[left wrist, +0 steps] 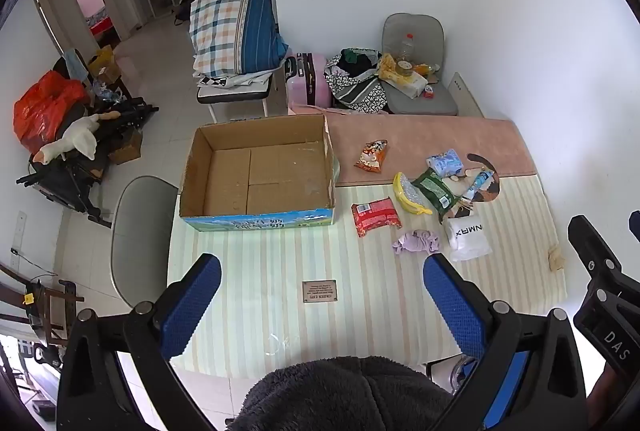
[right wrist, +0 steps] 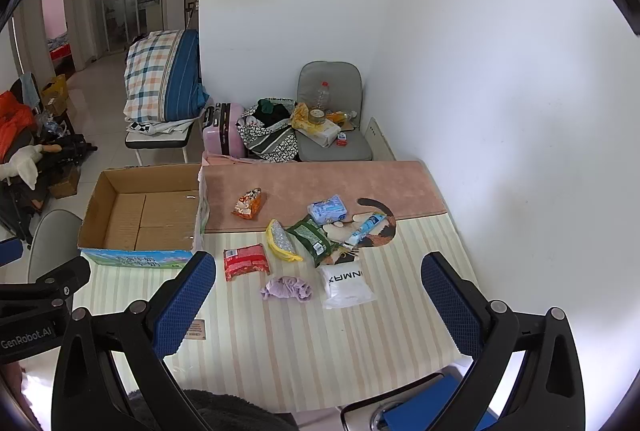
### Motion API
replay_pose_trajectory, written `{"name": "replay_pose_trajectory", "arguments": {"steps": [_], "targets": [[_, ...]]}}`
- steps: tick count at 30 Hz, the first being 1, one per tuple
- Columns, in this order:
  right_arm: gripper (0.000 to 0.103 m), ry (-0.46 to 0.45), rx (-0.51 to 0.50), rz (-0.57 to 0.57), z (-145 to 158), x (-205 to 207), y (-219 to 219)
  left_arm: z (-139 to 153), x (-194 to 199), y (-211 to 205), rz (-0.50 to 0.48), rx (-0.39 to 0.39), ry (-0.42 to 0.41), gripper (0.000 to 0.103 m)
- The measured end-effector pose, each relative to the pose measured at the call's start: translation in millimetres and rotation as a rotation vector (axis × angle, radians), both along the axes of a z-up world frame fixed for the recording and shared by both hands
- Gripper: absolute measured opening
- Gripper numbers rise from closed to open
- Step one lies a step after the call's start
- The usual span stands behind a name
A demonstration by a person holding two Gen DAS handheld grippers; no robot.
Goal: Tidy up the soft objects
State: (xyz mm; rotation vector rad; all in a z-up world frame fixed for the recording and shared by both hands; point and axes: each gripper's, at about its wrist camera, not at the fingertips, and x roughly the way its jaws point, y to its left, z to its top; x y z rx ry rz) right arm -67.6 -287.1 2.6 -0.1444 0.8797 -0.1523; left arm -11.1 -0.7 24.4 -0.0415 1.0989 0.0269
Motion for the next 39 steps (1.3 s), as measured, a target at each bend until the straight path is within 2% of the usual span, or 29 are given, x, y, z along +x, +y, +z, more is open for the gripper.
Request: {"name": "replay_pose_trajectory", "arguments": {"steps": [9, 14, 16, 20, 39], "targets": [[0.103, -0.006, -0.017, 0.005, 0, 0, 1, 1, 3, -1, 0.0, -0.003, 0.004, 0.103], [0.103, -0.005, -0.014, 0.008, -10, 8, 3, 0, 5, -1, -0.001, -0.002, 0.002, 0.103], [0.103, -0.035, -0.026, 0.007, -8, 5, 6, -1, 6, -2, -0.002, -0.001, 0.0, 0.103], [0.103, -0.04, -0.033, 0.009, -9, 4, 6, -1, 8, -2, -0.002, -0.003, 0.002, 0.103], [0.103, 0.004, -0.045, 0.016, -16, 13, 11, -6, 19, 1, -0.006, -0.003, 0.016, 0.103]]}}
